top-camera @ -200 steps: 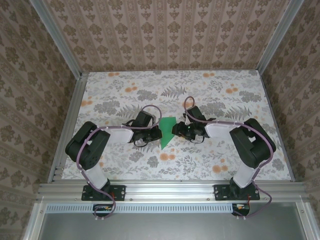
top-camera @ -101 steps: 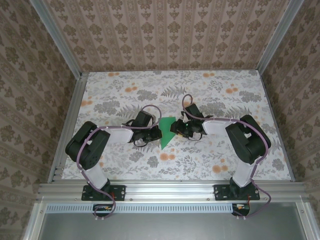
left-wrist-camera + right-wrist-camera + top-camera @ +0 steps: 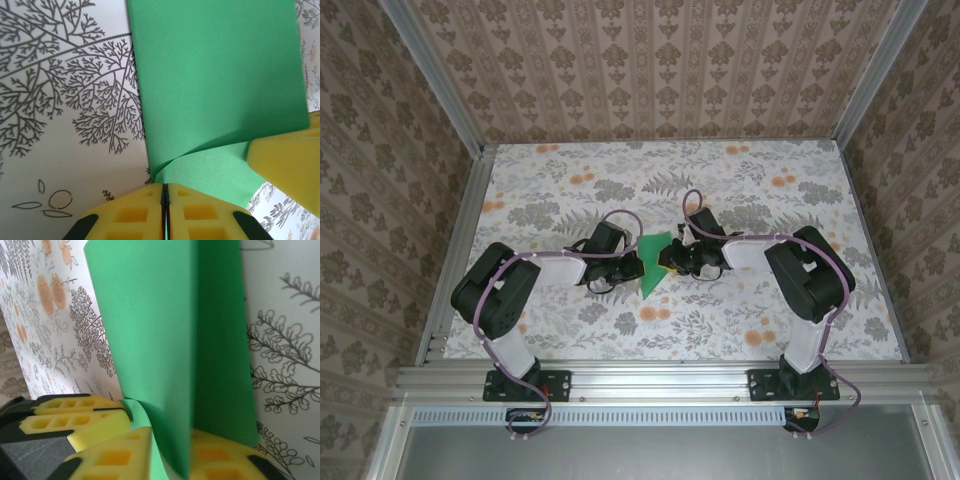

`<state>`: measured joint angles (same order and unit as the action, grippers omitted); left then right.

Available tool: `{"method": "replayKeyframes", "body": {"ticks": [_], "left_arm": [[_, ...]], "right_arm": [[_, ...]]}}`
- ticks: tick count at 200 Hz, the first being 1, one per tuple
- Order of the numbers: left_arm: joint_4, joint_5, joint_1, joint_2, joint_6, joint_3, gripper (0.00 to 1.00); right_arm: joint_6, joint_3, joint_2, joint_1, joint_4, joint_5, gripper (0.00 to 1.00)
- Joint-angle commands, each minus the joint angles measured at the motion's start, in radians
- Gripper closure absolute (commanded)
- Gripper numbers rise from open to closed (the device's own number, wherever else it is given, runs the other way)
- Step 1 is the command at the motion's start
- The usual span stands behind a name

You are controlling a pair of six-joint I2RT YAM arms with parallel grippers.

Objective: Fold a paper plane with a square sheet of paper (pick it up from the middle)

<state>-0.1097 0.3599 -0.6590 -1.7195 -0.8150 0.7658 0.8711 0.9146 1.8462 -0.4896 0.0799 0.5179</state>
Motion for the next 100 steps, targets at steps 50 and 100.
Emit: {"method": "replayKeyframes", "body": {"ticks": [50,100], "left_arm": [[0.047,0.002,0.011,0.136,0.065,0.017,0.69],[0.024,-0.053,0.041,0.232,0.131,0.016,0.4]], "right_arm": [[-0.009,-0.022,-0.122,0.014,-0.114,-0.137,0.97],[0.044,0.01,-0.309,-0.013,-0.304,-0.408,0.98]]}}
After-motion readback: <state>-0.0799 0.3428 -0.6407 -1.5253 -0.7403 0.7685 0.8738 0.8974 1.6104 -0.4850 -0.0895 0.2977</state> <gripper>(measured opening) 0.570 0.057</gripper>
